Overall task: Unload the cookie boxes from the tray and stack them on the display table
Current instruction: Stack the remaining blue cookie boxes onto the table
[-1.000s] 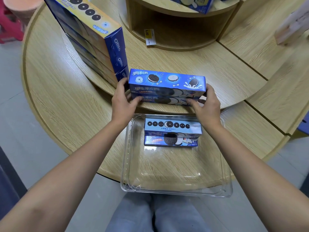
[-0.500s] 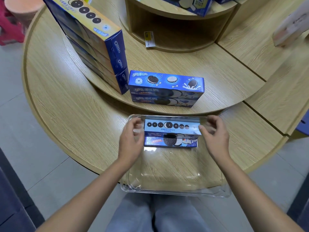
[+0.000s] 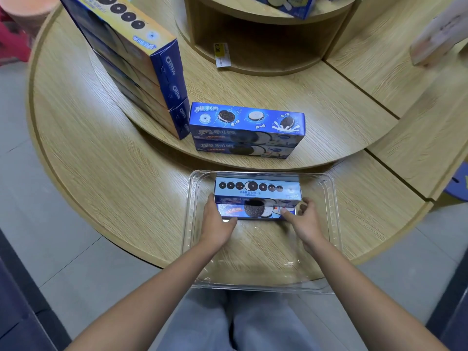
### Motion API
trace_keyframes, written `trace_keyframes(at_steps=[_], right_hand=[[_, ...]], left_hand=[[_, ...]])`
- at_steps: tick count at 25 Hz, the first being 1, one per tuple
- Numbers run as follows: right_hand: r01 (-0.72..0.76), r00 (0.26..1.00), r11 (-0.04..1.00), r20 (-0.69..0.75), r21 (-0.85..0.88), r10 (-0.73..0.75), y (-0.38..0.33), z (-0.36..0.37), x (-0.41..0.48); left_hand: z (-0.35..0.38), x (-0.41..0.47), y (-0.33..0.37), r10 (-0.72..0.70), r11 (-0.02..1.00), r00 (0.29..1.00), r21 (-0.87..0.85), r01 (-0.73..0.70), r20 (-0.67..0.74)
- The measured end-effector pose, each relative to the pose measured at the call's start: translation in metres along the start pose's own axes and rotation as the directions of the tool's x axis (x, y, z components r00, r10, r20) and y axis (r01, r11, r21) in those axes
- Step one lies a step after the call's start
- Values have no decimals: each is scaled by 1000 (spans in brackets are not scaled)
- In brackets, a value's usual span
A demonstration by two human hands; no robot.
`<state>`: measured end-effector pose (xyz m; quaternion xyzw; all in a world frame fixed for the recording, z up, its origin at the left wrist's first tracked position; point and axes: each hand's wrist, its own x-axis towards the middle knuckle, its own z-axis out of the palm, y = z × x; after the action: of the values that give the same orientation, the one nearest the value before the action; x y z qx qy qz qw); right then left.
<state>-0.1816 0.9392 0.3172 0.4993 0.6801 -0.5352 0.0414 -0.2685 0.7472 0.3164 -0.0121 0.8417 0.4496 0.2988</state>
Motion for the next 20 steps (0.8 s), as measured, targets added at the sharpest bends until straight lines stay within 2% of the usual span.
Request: trace_keyframes(at_steps=[7, 12, 16, 20], right_hand=[[113, 992, 993, -61, -16, -113, -6, 4, 5], [215, 972, 976, -98, 16, -213, -17, -6, -16], [335, 942, 929, -49, 158, -331, -28, -24, -43], [423, 901, 890, 23, 167, -433, -51, -51, -60]], left_hand=[[2, 4, 5, -5, 999, 996, -50, 1, -84], [-16, -14, 15, 61, 991, 984, -104, -80, -170], [-37, -30, 23, 99, 966, 966, -212, -151, -237], [-57, -41, 41, 133, 921, 954, -323, -220, -269]])
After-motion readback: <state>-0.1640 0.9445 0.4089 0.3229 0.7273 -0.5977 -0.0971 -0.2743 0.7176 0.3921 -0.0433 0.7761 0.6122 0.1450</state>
